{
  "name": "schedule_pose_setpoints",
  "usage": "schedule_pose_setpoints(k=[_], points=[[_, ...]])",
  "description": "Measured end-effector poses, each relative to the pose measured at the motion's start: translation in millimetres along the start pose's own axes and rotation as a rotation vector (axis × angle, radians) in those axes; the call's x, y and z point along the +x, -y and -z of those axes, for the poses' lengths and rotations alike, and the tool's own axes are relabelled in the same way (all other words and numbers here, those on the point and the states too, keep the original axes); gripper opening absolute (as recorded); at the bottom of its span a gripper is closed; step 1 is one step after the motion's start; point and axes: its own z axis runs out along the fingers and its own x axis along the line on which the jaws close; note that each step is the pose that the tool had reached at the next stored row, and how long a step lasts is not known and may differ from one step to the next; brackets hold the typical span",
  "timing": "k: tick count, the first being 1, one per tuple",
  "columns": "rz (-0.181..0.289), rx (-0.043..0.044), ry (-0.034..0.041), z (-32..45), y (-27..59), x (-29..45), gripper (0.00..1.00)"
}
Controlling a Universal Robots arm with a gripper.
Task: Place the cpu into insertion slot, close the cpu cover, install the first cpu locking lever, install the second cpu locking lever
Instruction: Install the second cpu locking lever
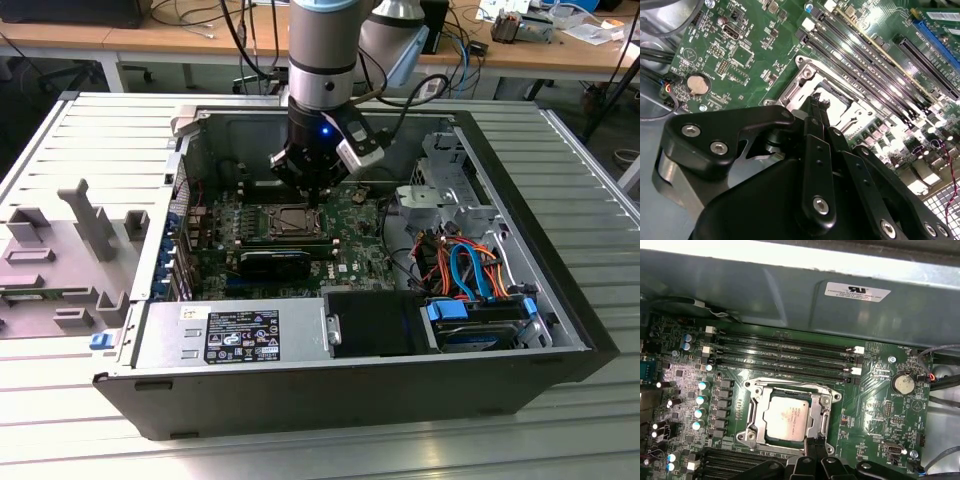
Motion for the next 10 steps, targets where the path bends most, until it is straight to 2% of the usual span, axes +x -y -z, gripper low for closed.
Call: schedule_pose_setpoints(k=[6,8,10], points=[[-0.029,0.0018,-0.0003,-1.6,7.8,0.5,0.11],[-0.030,0.0017,-0.0004,-4.2,12.7,-3.4,0.11],[-0.030,0.0019,-0.0005,-6.9,16.8,-3.8,0.11]])
